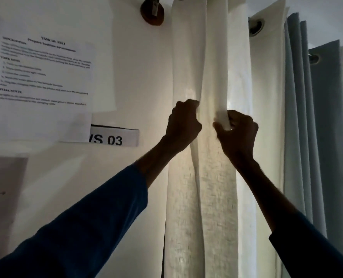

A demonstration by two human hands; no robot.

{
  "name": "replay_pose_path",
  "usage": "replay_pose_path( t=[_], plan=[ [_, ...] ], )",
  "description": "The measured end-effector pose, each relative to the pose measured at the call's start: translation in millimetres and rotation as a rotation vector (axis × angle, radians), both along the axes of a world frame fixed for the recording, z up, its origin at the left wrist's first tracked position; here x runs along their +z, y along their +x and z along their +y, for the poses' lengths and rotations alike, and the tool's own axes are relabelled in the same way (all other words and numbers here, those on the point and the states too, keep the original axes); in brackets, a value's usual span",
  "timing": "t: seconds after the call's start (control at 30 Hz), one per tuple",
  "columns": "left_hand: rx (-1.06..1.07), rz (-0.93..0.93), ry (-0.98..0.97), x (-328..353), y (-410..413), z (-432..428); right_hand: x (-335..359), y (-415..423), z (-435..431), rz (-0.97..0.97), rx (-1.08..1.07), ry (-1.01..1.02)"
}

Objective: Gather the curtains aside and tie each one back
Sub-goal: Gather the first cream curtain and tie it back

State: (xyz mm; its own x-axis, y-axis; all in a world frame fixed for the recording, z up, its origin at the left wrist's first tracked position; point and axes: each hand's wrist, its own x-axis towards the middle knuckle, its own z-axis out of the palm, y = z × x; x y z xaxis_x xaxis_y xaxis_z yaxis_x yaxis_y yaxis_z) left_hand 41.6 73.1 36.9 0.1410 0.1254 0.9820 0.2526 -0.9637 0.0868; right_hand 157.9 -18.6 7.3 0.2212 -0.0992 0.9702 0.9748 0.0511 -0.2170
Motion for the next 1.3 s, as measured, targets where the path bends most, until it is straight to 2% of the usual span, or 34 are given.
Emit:
replay_pose_path(
  t=[0.13, 0.3, 0.57, 0.77, 0.93, 1.17, 1.3],
  plan=[
    [-0.033, -0.003, -0.061, -46, -11, 4, -64, -14, 5, -0.020, 0.051, -0.010],
    [-0.165, -0.046, -0.129, -94, -15, 6, -121, -24, 9, -0.065, 0.004, -0.025],
    [-0.321, -0.005, -0.263, -150, -19, -1, -163, -27, 6, -0.147, -0.118, -0.068],
    [-0.338, -0.051, -0.244, -157, -24, -19, -178, -29, 4, -0.229, -0.169, -0.138],
    [-0.274, 0.011, -0.346, -132, -20, -14, -146, -28, 0, -0.127, -0.085, -0.106],
    [-0.070, -0.127, -0.083, -34, -13, -11, -12, -29, -5, -0.124, -0.030, 0.003],
    [0.084, -0.089, -0.158, 7, -14, -15, 52, -21, -8, -0.032, -0.030, 0.002]
  ],
)
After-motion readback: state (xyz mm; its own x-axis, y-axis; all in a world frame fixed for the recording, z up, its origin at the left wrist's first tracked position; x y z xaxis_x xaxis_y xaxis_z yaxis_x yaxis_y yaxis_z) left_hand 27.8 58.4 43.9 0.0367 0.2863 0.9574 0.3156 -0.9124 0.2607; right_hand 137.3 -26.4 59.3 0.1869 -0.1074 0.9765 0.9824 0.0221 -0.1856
